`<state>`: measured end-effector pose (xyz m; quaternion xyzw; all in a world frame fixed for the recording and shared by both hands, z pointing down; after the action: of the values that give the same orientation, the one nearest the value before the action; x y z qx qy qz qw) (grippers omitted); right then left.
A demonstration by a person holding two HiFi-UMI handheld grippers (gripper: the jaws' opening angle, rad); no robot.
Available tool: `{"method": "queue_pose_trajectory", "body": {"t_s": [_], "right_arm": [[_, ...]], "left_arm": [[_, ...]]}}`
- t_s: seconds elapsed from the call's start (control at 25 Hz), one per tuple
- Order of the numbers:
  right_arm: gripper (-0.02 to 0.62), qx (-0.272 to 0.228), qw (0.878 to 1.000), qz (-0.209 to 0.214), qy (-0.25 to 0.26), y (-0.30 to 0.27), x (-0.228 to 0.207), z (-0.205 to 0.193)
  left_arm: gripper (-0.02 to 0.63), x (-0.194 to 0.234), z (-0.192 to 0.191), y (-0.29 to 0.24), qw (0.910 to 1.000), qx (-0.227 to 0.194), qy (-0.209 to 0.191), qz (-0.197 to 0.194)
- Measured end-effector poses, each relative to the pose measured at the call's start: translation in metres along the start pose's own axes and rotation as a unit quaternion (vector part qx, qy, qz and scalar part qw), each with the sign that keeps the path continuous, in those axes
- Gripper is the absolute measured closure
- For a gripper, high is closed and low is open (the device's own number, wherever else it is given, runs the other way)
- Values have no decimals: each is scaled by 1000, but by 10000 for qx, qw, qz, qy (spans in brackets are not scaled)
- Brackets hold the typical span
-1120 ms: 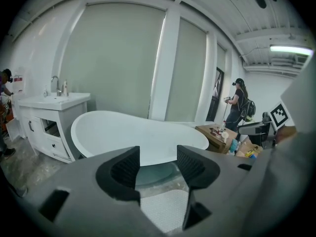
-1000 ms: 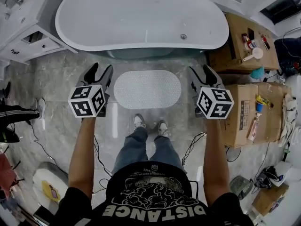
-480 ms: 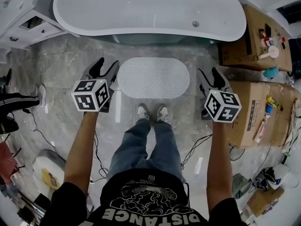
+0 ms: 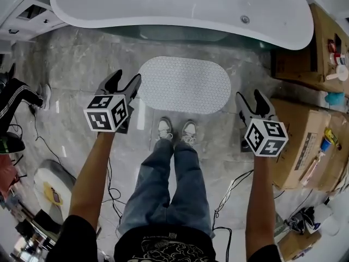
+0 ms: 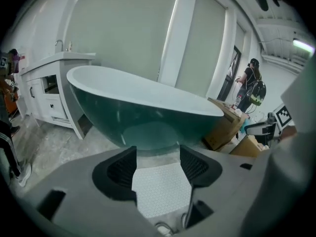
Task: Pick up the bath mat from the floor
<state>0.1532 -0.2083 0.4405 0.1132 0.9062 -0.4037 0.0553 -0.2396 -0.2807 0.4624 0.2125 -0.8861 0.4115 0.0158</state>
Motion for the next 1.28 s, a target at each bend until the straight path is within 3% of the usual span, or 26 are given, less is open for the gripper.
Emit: {"method": "queue_pose_trajectory", "body": {"t_s": [0.28, 0.88, 1.28], "right_arm": [[308, 324, 9993, 146, -141, -59, -35, -66], [270, 706, 9963, 398, -281, -158, -71, -175], [264, 897, 9956, 105, -232, -214, -97, -237]], "left_arm": [[314, 16, -62, -52, 9994, 211, 201, 205], [270, 37, -169, -136, 9961, 857, -21, 199], [244, 84, -243, -199, 9948, 963, 301, 166]]}}
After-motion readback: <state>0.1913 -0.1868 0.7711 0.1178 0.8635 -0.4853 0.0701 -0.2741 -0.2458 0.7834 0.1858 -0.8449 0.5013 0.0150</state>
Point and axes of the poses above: the fingertips, and each gripper's own axes: y backward along the fingers, x to its left, z out of its top, the point moved 5 cm from there along y, backward along the fingers, and after that the axes turned 4 degrees about x, right-handed, at the moved point
